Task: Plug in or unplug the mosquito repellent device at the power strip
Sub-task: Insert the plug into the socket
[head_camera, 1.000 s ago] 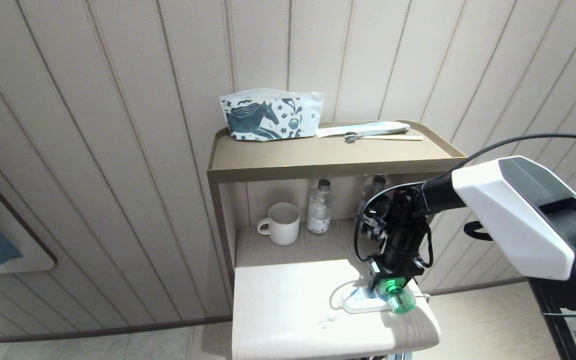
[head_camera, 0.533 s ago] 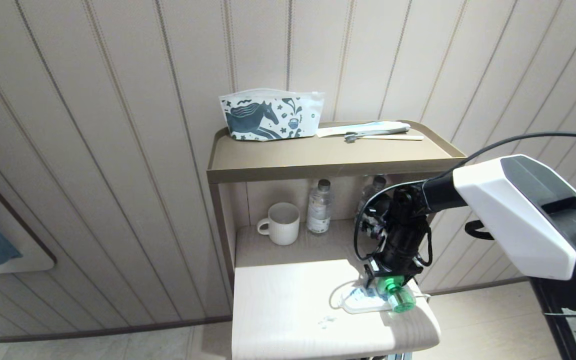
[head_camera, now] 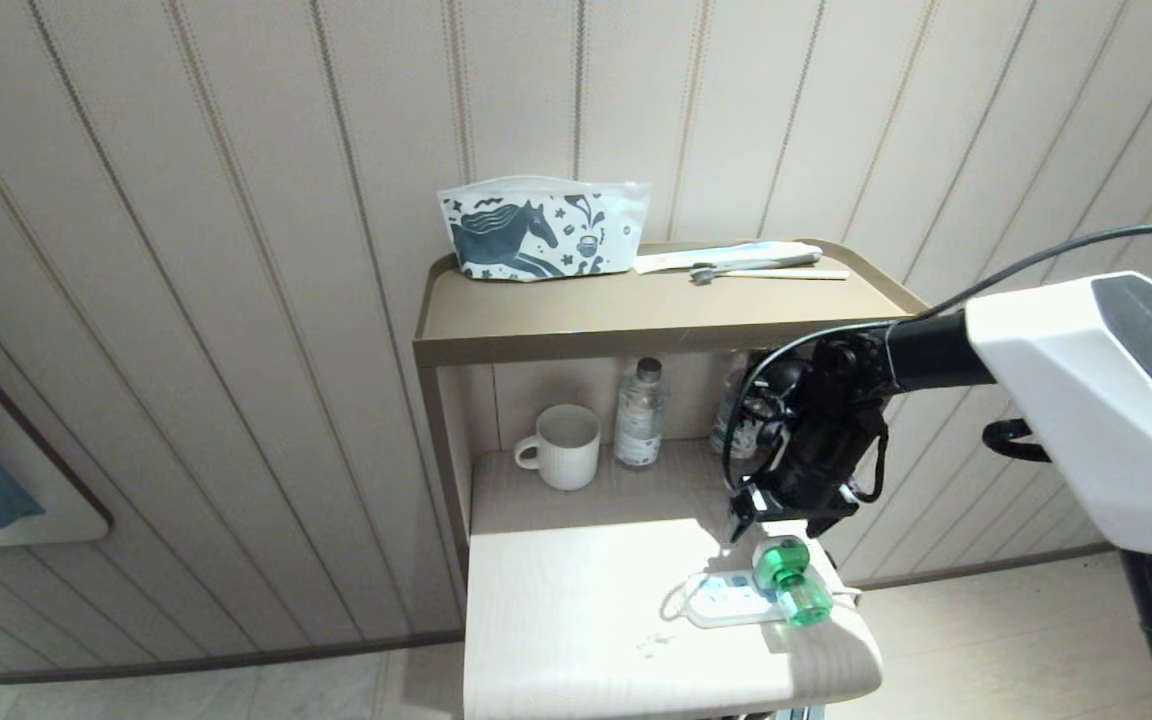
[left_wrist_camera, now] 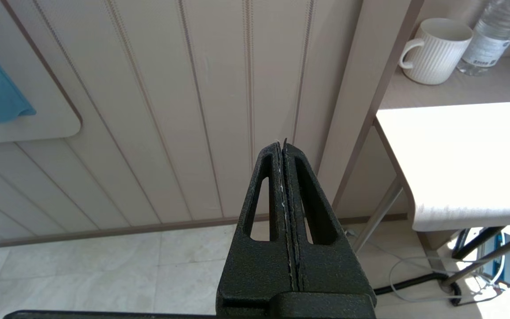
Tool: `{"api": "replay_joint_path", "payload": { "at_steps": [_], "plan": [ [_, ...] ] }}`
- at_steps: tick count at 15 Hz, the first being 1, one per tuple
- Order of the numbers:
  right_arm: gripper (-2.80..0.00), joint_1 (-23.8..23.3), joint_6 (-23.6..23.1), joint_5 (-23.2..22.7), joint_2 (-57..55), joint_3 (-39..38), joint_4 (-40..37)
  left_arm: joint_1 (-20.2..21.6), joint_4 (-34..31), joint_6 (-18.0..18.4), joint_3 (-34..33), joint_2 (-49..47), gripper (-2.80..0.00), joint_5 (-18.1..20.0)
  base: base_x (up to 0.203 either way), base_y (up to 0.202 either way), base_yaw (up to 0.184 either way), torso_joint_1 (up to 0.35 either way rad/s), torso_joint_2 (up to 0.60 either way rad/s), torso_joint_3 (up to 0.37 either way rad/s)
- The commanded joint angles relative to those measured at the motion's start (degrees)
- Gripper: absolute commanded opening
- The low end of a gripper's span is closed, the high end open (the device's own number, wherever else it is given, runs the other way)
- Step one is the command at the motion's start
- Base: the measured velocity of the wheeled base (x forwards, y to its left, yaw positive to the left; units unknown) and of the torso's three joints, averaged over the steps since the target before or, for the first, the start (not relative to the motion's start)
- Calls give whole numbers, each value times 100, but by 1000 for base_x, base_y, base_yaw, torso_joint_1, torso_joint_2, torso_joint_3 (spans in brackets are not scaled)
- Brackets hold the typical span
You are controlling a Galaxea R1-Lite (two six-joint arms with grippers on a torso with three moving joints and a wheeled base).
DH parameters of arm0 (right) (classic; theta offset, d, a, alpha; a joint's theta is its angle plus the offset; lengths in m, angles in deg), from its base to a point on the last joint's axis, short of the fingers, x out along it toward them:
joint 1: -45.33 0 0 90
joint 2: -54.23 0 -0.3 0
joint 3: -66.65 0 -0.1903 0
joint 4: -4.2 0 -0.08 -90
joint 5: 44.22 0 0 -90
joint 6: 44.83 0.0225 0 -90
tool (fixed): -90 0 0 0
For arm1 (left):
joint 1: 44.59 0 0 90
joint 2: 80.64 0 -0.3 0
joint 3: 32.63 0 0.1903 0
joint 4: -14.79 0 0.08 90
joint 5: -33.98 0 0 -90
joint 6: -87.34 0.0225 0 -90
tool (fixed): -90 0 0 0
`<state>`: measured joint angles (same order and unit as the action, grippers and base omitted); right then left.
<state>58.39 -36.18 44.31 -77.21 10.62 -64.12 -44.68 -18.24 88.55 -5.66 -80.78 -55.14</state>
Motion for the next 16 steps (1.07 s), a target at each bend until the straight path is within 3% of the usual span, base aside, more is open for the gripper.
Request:
{"api": "replay_joint_path", "payload": {
  "at_steps": [1,9,13,16],
  "plan": [
    [0,9,5,40,474,-26,-21,1,0,2,0,-4,-280,0,0,0,0,0,0,0],
    [0,139,62,188,1414,-949,3,1,-7,2,0,-4,-280,0,0,0,0,0,0,0],
    [0,167,121,186,970,-1394,122,1,-6,2,0,-4,-280,0,0,0,0,0,0,0],
    [0,162,224,183,442,-1101,219,1,-9,2,0,-4,-280,0,0,0,0,0,0,0]
  ]
}}
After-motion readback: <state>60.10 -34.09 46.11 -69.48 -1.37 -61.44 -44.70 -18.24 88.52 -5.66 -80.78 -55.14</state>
